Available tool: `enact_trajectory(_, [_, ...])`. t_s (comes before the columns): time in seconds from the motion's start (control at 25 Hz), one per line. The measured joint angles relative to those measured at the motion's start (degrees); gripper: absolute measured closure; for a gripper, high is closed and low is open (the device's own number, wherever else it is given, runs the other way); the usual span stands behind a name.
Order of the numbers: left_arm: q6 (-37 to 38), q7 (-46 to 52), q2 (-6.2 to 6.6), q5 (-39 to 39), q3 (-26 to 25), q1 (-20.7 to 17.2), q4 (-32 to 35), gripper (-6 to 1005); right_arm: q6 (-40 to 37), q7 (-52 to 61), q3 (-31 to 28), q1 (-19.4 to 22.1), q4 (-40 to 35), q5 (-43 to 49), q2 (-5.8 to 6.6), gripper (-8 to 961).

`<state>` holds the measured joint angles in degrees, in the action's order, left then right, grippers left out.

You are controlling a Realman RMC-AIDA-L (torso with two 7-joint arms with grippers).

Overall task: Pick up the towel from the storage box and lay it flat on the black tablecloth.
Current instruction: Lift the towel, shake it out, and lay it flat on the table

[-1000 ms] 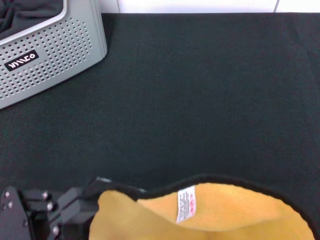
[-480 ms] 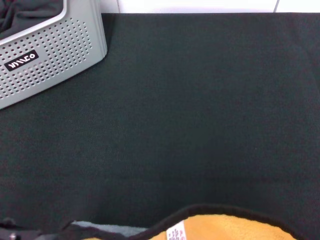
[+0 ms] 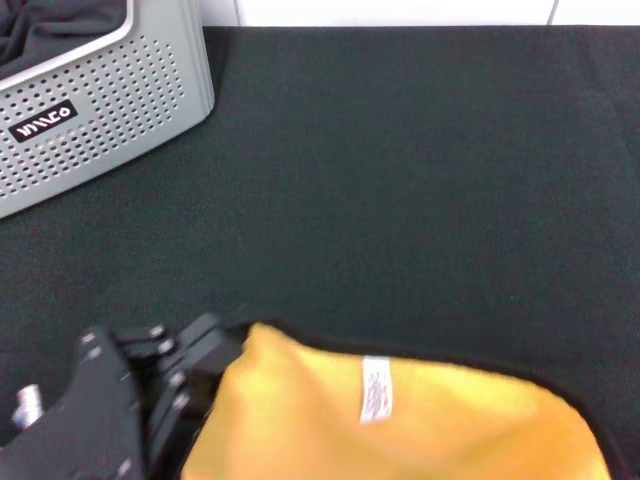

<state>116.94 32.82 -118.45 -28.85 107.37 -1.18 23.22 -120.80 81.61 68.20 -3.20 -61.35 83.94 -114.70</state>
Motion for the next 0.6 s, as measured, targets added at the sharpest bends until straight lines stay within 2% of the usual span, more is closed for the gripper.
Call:
enact_trajectory(0.12, [-0.3,-2.5,-1.42,0.0,-1.1,6.9,-9.3,972,3.6,-1.1,-1.1,-2.8,4.7,3.1,0.0,927])
enact_trajectory(0.24, [-0.7,-4.4,-1.88,1.1,-1.2,11.9,-14.3,973,8.9,-1.0,-1.3,-6.2,8.3,6.0,0.12,926])
enact_trajectory(0.4, [-4.1,-4.0,-2.05,4.6,-1.2,15.5,-16.9,973,14.0,0.2,-2.3,-9.8,11.5,7.9,0.7,924])
enact_trajectory(0.6, [-10.3,-3.6,-2.24,9.9,-1.2,18.5,-16.6,972,18.1,3.3,-8.2,-14.0,14.4,11.2,1.79,922])
